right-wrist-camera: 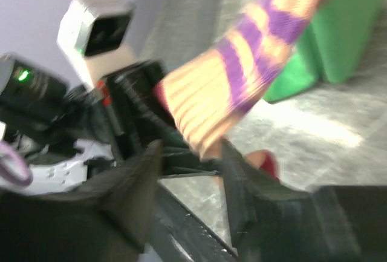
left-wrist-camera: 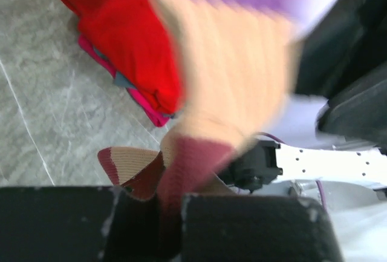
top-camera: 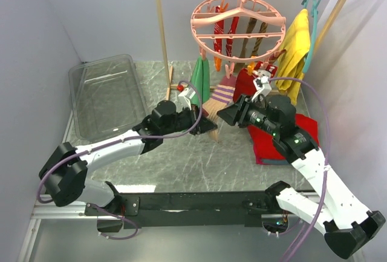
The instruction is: Remove the socks clipped to the hanger
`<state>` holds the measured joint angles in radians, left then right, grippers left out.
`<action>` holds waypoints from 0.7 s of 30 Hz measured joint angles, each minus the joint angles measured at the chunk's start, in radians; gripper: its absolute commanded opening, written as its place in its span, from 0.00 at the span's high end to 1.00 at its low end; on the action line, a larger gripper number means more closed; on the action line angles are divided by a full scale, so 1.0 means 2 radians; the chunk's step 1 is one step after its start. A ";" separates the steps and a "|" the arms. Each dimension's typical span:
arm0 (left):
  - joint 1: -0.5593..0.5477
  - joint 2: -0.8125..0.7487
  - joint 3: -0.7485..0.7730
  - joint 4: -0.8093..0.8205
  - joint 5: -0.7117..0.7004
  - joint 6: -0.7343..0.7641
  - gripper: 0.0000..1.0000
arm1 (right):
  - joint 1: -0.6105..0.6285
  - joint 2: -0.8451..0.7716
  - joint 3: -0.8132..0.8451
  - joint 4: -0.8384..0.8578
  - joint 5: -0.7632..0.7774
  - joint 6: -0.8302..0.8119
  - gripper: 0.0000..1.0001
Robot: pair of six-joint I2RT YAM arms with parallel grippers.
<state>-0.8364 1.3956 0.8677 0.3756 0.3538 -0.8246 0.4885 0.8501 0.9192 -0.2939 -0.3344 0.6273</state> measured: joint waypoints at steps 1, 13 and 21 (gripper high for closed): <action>0.000 -0.006 -0.005 -0.001 0.002 -0.002 0.99 | 0.000 0.002 0.013 -0.018 0.014 -0.010 0.33; -0.012 -0.084 -0.014 -0.032 0.008 -0.004 0.99 | 0.000 0.083 0.207 -0.098 0.145 -0.126 0.24; -0.018 -0.098 -0.024 -0.053 0.007 -0.005 0.99 | 0.000 0.164 0.253 -0.092 0.168 -0.160 0.26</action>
<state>-0.8722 1.1999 0.8188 0.2695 0.3683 -0.8337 0.4885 1.1782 1.4250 -0.4786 0.0017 0.3080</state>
